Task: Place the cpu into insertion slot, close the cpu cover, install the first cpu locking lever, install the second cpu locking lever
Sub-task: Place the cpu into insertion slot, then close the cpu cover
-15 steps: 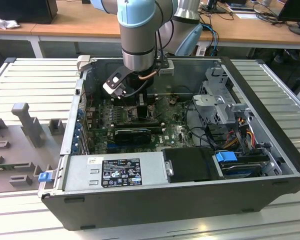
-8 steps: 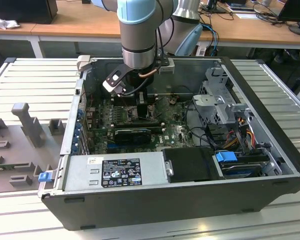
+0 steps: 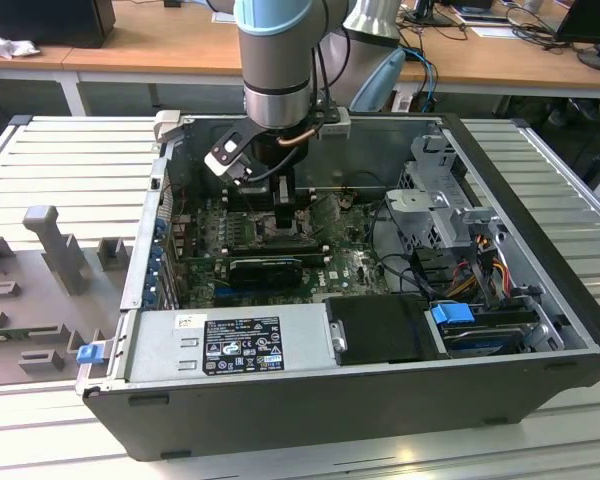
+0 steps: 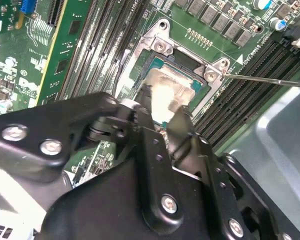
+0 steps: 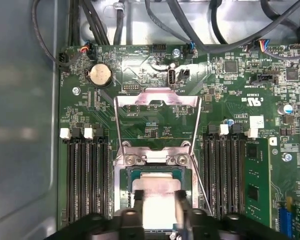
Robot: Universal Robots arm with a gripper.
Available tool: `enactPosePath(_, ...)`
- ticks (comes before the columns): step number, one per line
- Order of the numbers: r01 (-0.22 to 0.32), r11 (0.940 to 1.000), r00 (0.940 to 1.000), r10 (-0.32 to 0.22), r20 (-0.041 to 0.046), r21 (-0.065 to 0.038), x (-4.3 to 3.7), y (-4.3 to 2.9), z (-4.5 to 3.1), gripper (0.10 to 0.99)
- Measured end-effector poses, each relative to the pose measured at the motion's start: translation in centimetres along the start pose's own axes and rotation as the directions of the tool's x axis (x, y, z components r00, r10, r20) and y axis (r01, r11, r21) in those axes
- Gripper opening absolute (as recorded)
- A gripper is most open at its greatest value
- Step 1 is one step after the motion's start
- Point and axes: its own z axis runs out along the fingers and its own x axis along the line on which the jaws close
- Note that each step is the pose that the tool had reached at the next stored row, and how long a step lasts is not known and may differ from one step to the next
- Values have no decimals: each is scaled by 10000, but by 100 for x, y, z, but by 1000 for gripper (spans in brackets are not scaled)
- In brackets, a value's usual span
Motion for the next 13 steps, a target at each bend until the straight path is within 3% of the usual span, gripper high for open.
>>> enactPosePath(1, 0, 10000, 10000, 0, 0, 0, 0, 1, -12, 345)
enactPosePath(2, 0, 10000, 10000, 0, 0, 0, 0, 2, -23, 224)
enactPosePath(4, 0, 10000, 10000, 0, 1, 0, 0, 3, -42, 106)
enactPosePath(13, 0, 10000, 10000, 0, 0, 0, 1, 11, -132, 106)
